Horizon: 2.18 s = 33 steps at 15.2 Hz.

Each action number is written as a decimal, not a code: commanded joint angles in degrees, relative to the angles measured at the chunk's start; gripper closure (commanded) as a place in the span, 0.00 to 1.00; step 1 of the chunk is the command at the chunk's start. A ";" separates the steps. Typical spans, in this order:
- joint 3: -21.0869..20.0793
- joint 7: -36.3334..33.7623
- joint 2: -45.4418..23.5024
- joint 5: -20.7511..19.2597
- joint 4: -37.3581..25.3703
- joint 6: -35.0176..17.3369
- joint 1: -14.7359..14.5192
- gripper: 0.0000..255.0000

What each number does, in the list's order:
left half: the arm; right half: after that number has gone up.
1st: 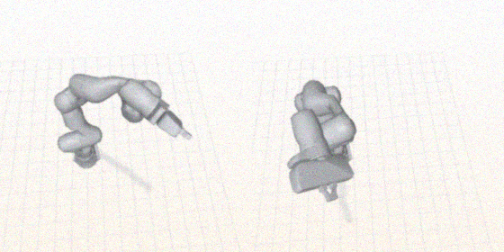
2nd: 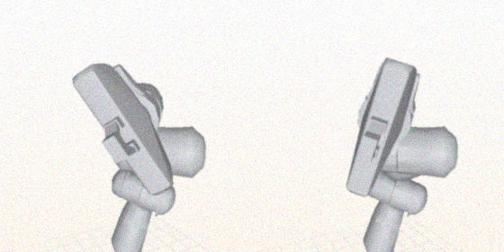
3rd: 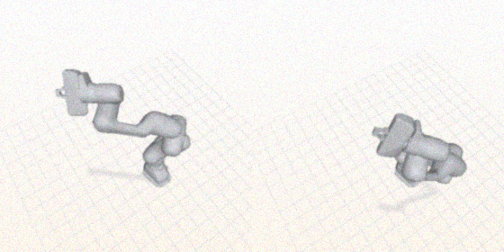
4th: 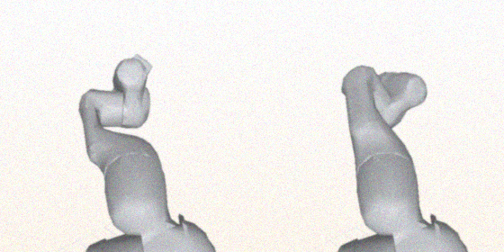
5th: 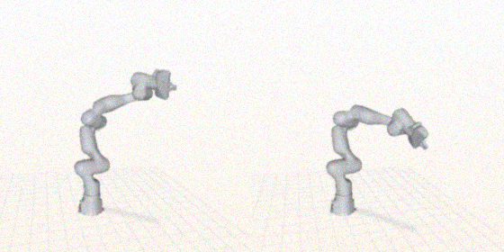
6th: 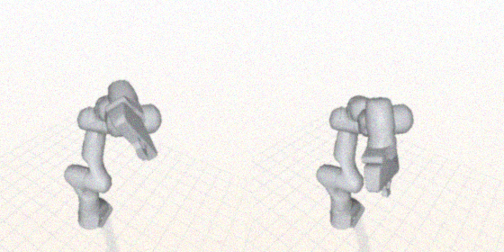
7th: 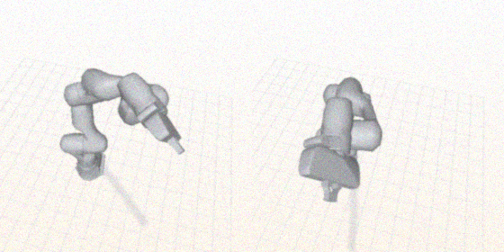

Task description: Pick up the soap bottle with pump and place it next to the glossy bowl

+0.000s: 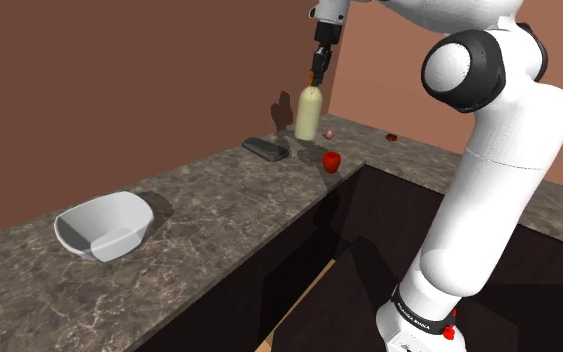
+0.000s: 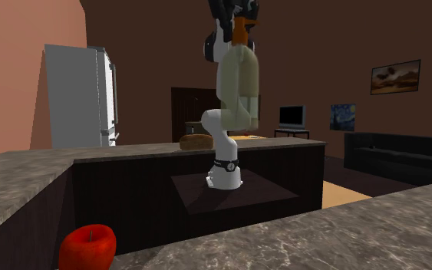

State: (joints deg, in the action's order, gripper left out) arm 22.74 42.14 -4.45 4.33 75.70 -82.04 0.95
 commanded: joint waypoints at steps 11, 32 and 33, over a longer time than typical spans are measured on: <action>-2.79 -6.71 -0.07 -0.43 -2.73 2.31 -3.85 1.00; -15.12 -33.05 -5.09 -2.16 1.75 -8.12 -18.53 1.00; -15.58 -34.14 -6.04 -2.18 0.98 -8.32 -19.15 1.00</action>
State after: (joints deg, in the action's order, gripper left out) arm 7.66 9.25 -10.00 2.24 76.70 -89.81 -17.50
